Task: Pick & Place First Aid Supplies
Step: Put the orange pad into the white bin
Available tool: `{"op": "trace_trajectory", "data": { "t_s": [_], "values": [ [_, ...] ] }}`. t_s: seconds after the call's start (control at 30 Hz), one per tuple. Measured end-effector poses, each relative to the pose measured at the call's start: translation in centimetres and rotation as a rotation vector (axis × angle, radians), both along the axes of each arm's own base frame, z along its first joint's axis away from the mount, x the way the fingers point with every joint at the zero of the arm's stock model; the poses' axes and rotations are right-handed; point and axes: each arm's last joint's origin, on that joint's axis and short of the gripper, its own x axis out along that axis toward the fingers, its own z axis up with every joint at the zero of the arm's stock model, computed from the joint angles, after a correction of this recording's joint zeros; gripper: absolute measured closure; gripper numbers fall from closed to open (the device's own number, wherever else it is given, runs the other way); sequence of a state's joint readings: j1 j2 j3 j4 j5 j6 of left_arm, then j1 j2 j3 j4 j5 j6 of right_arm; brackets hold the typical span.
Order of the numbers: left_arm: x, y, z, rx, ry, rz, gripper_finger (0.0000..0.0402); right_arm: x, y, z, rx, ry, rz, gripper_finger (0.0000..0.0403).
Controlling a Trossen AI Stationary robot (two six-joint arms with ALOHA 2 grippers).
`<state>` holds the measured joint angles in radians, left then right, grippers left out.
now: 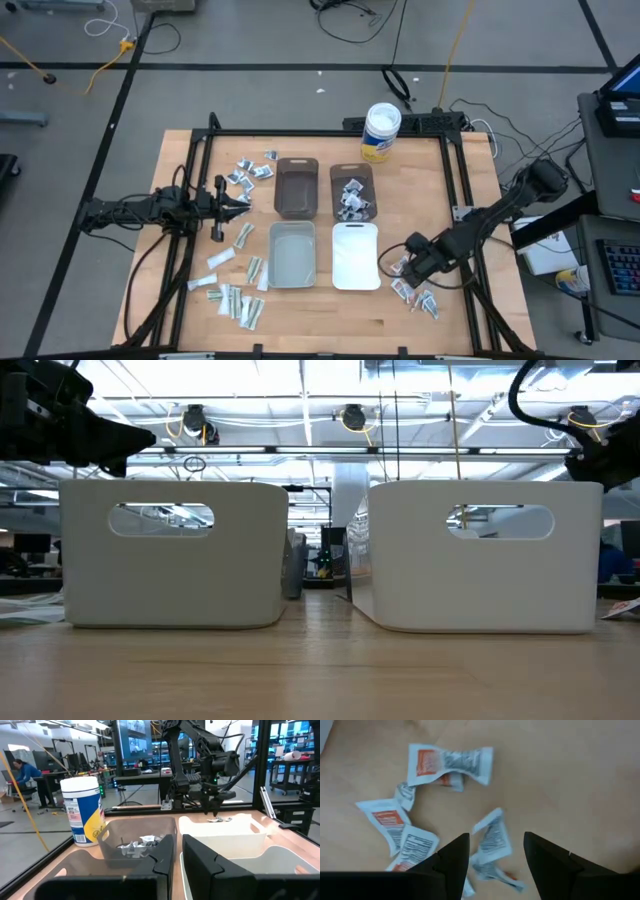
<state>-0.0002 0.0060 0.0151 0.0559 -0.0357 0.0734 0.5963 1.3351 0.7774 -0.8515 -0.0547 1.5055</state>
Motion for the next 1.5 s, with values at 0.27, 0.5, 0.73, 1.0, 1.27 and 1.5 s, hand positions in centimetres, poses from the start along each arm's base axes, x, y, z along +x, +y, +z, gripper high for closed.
{"op": "trace_trajectory", "data": {
  "t_s": [0.27, 0.5, 0.73, 1.0, 1.27, 1.5],
  "values": [
    [0.0, 0.0, 0.0, 0.0, 0.0, 0.0, 0.0355, 0.4, 0.3, -2.2, 0.024, -0.031, -0.001, 0.022],
    [0.0, 0.0, 0.0, 0.0, 0.0, 0.0, 0.0355, 0.0, 0.0, -2.9, 0.008, -0.006, -0.001, 0.024],
    [0.0, 0.0, 0.0, 0.0, 0.0, 0.0, 0.0355, -0.1, -0.1, -2.9, 0.002, 0.002, 0.009, 0.0338],
    [0.0, 0.0, 0.0, 0.0, 0.0, 0.0, 0.0355, -0.7, -0.6, -2.1, -0.034, 0.051, 0.031, 0.0395],
    [0.0, 0.0, 0.0, 0.0, 0.0, 0.0, 0.0355, -0.1, -1.2, 2.5, 0.003, 0.075, 0.092, 0.04],
    [0.0, 0.0, 0.0, 0.0, 0.0, 0.0, 0.0355, 0.6, -1.7, 6.5, -0.001, 0.089, 0.137, 0.0401]
  ]
}}
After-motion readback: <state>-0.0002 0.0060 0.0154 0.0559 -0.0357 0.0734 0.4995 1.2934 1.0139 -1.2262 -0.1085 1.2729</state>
